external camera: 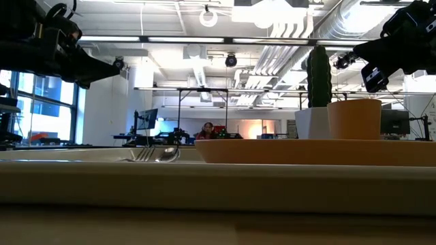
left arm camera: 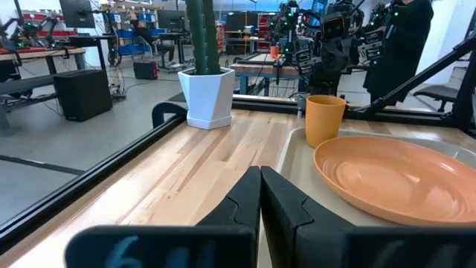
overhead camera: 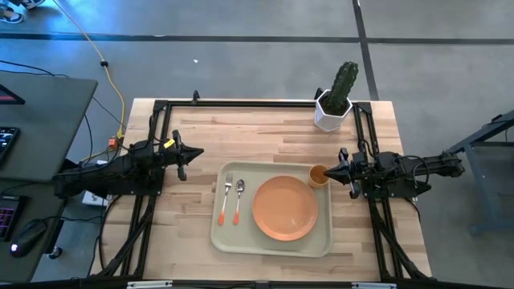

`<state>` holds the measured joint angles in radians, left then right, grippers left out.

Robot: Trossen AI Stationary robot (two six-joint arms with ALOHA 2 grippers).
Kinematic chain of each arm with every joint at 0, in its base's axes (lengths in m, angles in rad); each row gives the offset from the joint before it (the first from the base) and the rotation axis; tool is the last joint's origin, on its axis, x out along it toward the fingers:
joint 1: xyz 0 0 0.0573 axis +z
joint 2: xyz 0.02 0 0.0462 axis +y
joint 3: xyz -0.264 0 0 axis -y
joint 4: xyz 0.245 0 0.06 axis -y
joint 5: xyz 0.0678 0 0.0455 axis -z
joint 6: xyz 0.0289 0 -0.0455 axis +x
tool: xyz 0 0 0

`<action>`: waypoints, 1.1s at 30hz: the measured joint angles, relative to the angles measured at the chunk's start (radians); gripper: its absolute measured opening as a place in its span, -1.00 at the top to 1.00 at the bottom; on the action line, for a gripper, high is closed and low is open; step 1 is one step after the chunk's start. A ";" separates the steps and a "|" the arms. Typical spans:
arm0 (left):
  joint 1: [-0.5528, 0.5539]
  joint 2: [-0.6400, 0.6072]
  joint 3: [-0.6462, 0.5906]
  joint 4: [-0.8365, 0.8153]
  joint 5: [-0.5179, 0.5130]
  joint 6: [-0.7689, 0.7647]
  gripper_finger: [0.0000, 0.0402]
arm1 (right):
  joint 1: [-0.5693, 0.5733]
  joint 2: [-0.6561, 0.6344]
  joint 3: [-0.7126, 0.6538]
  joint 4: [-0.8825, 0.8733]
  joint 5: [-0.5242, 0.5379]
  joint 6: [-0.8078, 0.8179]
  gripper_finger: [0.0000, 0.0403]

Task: Pick and place plate/cup/fork/spoon on tray
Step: Return to Home Position

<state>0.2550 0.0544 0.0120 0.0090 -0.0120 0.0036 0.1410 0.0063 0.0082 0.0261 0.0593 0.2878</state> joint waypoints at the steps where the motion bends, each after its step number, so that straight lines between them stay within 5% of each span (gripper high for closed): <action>1: 0.000 0.000 0.000 0.000 0.000 0.000 1.00 | 0.000 0.000 0.000 0.000 0.000 0.000 1.00; 33: -0.014 0.000 0.000 0.000 0.000 0.000 1.00 | 0.000 0.000 0.000 0.000 0.000 0.000 1.00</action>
